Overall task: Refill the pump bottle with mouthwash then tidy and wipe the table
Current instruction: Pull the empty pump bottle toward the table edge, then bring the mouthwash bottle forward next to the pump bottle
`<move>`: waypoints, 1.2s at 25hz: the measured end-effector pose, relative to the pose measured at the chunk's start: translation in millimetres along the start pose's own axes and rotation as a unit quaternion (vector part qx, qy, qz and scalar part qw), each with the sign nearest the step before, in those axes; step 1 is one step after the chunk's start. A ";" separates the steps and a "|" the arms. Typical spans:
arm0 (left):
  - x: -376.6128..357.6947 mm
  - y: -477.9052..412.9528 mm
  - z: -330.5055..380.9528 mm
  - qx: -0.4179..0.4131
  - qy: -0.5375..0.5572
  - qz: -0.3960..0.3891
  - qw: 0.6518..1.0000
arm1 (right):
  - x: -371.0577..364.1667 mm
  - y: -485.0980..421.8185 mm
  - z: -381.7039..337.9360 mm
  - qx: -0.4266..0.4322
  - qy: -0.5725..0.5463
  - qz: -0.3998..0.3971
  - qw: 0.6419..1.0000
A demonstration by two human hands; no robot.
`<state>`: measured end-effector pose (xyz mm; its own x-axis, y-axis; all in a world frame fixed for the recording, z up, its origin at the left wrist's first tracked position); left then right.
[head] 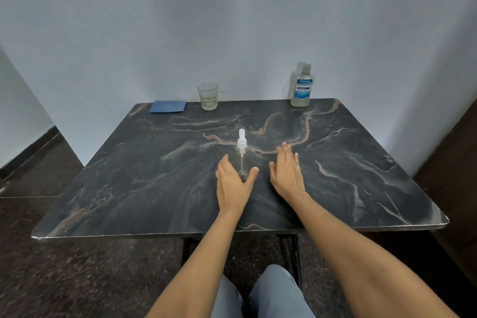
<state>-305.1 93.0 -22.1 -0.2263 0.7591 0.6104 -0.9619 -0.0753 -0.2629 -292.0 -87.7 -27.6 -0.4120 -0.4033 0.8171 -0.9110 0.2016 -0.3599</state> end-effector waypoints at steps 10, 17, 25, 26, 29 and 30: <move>-79.3 9.8 90.6 -0.209 -0.072 -0.034 0.975 | 36.4 -37.4 74.1 -0.036 0.007 0.013 0.999; -155.4 -71.7 93.1 -0.161 -0.146 -0.120 0.969 | 37.6 -92.8 132.9 -0.100 -0.049 0.019 0.994; -187.6 -117.5 80.3 -0.099 -0.120 -0.129 0.979 | 18.7 -198.9 179.0 -0.191 -0.160 0.062 0.966; -187.5 -116.7 79.7 -0.100 -0.115 -0.122 0.981 | 16.4 -213.5 185.7 -0.211 -0.180 0.071 0.958; -177.0 -109.9 86.5 -0.115 -0.113 -0.100 0.982 | 11.8 -246.6 191.1 -0.240 -0.214 0.084 0.943; -178.9 -110.8 86.5 -0.114 -0.116 -0.099 0.982 | 6.5 -260.6 193.3 -0.241 -0.219 0.086 0.941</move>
<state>-171.4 -90.4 -37.5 -0.0933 0.5755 0.8125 -0.9374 0.2243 -0.2665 -61.1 -315.4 -15.6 -0.6169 -0.6364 0.4631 -0.7591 0.6366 -0.1363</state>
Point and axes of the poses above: each hand's wrist, its own y-axis away from the middle knuckle, its own x-axis out of the back of the hand, z = x × y, the point moved 9 cm from there along -y, towards the middle knuckle, and after that the axes turned 4 degrees about -y, right-handed, at the moved point
